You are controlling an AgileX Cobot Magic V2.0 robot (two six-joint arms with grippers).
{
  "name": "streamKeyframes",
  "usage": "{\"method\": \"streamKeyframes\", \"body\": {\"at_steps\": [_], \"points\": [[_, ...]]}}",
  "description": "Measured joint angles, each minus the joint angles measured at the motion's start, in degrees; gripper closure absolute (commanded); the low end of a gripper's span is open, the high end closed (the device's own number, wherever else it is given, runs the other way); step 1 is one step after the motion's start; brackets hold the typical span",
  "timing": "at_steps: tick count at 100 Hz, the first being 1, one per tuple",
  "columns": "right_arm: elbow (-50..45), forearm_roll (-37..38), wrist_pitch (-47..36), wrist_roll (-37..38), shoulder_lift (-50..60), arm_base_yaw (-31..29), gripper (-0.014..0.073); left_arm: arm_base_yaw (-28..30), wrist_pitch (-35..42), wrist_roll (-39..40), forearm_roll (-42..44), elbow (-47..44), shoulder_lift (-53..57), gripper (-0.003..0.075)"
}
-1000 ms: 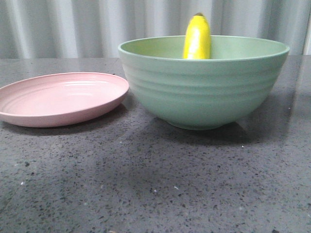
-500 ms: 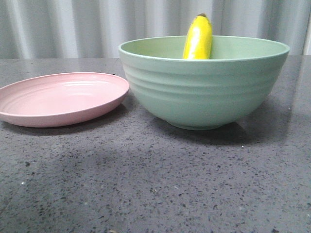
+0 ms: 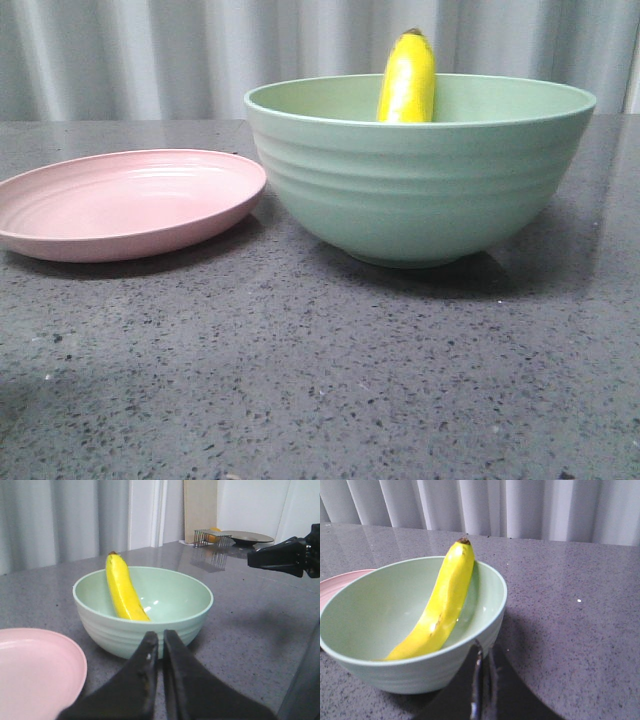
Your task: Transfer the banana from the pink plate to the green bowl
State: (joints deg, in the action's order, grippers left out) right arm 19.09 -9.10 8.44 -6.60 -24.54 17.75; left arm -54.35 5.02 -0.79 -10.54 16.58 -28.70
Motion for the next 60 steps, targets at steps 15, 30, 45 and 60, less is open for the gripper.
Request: {"method": "streamKeyframes", "body": {"at_steps": [15,30,45,60], "points": [[-1.97,0.00,0.00,0.00,0.85,0.00,0.0665,0.00,0.00,0.00,-1.63,-1.47,0.33,0.0741],[-2.52,0.00,0.93,0.00,0.85,0.00,0.0665,0.00,0.04,0.00,-1.76,-1.50,0.33,0.0741],[-2.52,0.00,1.04,0.00,0.85,0.00,0.0665,0.00,0.04,0.00,-1.76,-1.50,0.33,0.0741],[-2.52,0.00,1.04,0.00,0.85,0.00,0.0665,0.00,0.04,0.00,-1.85,-1.59,0.33,0.0741]]}}
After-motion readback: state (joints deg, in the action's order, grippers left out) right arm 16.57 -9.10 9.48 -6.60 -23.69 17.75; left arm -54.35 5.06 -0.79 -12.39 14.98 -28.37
